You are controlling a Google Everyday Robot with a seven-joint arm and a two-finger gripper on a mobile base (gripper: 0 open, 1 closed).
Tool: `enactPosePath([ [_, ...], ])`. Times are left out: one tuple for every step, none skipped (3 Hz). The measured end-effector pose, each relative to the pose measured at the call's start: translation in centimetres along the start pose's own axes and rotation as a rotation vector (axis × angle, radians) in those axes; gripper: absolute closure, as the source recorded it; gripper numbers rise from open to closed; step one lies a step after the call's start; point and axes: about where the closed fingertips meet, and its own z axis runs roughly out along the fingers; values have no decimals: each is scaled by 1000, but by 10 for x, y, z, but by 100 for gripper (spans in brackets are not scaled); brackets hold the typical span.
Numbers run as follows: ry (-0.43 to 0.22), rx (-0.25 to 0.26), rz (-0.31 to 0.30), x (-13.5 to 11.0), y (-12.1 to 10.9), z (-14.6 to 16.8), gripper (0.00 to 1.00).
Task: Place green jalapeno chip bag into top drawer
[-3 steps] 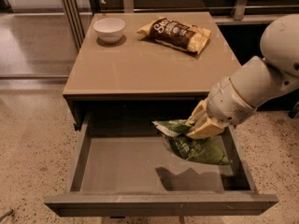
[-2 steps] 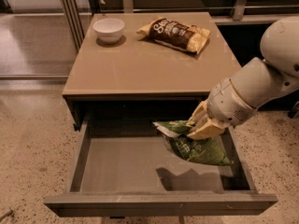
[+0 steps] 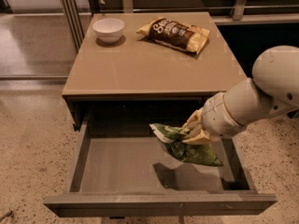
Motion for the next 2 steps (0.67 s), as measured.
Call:
enactPosePath([
  [-56,81,-76,2,-18,28,100],
  [-118,121,-136,7,-35,59,100],
])
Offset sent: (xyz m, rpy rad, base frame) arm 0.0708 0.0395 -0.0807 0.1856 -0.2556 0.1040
